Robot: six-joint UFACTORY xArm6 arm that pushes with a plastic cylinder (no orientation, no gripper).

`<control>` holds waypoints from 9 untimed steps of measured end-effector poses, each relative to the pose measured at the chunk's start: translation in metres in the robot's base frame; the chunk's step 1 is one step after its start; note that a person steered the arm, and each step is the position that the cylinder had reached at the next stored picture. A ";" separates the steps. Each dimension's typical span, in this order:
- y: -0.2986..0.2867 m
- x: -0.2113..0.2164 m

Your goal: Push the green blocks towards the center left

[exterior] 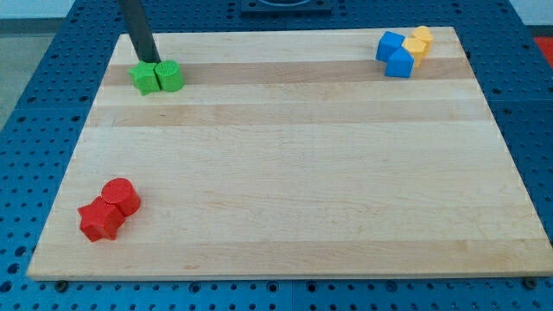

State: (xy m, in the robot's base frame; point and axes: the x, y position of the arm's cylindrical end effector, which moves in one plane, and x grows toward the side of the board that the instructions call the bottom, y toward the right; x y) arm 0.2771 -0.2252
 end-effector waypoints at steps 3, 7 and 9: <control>-0.002 0.054; 0.007 -0.002; 0.044 -0.002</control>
State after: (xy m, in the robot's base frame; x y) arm 0.2747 -0.1807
